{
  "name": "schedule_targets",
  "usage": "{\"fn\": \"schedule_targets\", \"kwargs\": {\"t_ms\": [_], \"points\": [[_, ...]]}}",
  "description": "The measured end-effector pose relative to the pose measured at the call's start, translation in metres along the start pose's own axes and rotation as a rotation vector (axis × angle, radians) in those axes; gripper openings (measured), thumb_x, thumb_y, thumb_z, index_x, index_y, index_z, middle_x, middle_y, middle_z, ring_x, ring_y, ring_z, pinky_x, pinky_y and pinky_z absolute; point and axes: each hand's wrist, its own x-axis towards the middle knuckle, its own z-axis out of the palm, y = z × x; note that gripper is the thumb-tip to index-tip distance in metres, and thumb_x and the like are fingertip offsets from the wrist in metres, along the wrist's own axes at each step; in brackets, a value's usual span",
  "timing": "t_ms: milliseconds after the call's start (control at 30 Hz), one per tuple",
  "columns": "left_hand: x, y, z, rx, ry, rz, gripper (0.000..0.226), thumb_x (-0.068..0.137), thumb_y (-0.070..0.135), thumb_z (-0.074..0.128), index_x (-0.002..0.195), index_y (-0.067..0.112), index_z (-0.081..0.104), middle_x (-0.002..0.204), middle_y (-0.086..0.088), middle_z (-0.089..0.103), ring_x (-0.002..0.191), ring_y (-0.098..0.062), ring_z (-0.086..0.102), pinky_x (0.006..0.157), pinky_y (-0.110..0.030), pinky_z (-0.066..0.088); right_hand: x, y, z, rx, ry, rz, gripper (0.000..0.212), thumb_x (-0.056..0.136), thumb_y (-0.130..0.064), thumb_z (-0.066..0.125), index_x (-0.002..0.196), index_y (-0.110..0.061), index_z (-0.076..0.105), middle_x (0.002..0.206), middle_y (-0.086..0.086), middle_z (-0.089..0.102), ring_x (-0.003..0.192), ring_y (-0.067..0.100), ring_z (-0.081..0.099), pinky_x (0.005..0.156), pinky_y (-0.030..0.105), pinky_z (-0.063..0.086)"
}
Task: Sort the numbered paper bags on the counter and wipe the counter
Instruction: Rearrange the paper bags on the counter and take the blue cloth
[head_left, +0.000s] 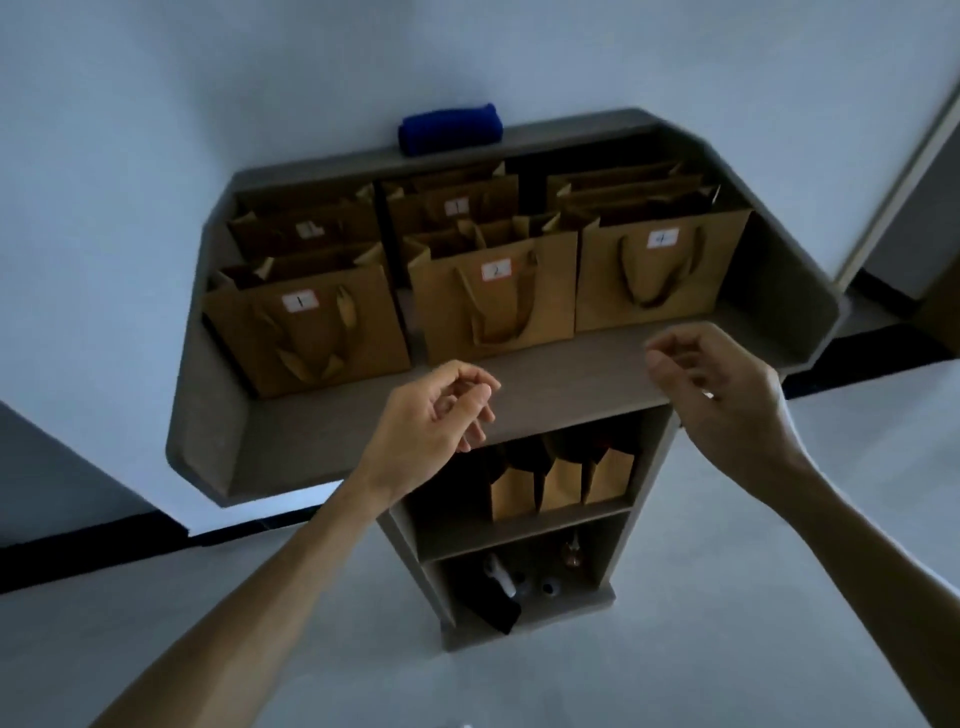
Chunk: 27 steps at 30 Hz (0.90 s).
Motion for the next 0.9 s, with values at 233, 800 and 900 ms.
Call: {"fn": "schedule_targets", "kwargs": {"t_ms": [233, 800, 900], "points": [[0.039, 0.029, -0.040, 0.014, 0.108, 0.127, 0.015, 0.096, 0.020, 0.053, 0.108, 0.015, 0.062, 0.085, -0.001, 0.068, 0.075, -0.022, 0.069, 0.065, -0.038, 0.059, 0.075, -0.028, -0.005, 0.028, -0.013, -0.103, 0.012, 0.092, -0.017, 0.063, 0.104, -0.020, 0.063, 0.100, -0.019, 0.064, 0.094, -0.007, 0.061, 0.075, 0.006, 0.046], [0.154, -0.001, -0.141, 0.354, 0.284, 0.256, 0.016, 0.096, 0.024, 0.054, 0.109, 0.022, 0.063, 0.094, 0.010, 0.067, 0.085, -0.003, 0.065, 0.072, -0.019, 0.054, 0.181, -0.010, 0.084, -0.223, -0.239, -0.354, 0.020, 0.090, -0.040, 0.059, 0.107, -0.030, 0.060, 0.103, -0.019, 0.058, 0.097, 0.000, 0.060, 0.076, 0.016, 0.053], [0.171, -0.024, -0.159, 0.574, 0.222, 0.138, 0.019, 0.096, 0.029, 0.054, 0.113, 0.026, 0.061, 0.111, 0.010, 0.061, 0.096, -0.002, 0.058, 0.084, -0.021, 0.050, 0.188, -0.001, 0.100, -0.368, -0.367, -0.412, 0.030, 0.090, -0.050, 0.055, 0.114, -0.034, 0.058, 0.115, -0.020, 0.052, 0.107, 0.002, 0.051, 0.083, 0.019, 0.048]]}}
